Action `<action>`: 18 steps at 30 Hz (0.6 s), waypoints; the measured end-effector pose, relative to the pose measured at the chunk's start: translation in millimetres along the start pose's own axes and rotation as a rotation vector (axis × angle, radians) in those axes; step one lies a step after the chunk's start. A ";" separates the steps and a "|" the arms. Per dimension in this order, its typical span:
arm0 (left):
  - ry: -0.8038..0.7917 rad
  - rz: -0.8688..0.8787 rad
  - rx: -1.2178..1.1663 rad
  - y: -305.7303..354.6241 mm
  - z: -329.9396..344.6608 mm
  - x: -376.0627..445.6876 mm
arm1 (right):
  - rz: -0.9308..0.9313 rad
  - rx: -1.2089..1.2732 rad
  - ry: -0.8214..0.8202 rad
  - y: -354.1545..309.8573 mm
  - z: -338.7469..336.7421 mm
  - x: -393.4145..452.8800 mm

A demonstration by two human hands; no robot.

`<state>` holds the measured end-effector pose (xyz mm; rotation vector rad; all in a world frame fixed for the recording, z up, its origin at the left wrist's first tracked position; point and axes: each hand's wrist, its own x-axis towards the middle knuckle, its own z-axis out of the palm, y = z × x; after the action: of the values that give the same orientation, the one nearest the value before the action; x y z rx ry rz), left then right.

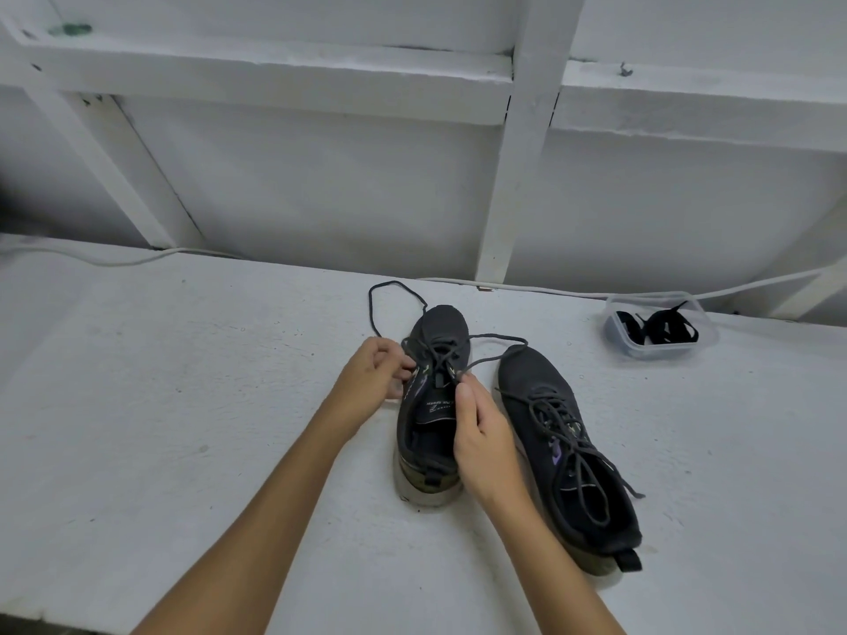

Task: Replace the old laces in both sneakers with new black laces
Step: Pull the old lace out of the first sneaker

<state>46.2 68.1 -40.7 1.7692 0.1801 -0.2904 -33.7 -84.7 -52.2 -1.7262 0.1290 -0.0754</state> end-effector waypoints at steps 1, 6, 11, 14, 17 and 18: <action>-0.066 0.021 0.071 -3.7 -1.2 -1.1 | 0.001 -0.001 0.001 0.1 0.0 0.2; -0.055 0.185 0.190 -7.9 2.3 -3.3 | -0.005 -0.019 0.007 5.6 1.6 2.6; 0.162 0.078 -0.018 -0.2 6.7 -0.6 | 0.008 -0.024 0.014 12.1 2.9 3.6; 0.099 0.054 0.015 -2.4 5.8 -0.5 | 0.026 -0.028 0.023 15.8 5.1 4.2; -0.053 0.104 0.124 -8.6 4.1 -8.6 | 0.020 -0.013 0.015 14.0 5.1 4.6; -0.058 0.157 0.182 -11.1 3.1 -7.7 | 0.015 -0.009 0.011 13.1 4.6 4.5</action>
<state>35.4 67.7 -49.4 1.9406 -0.0277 -0.2500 -29.2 -82.8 -66.0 -1.7335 0.1502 -0.0733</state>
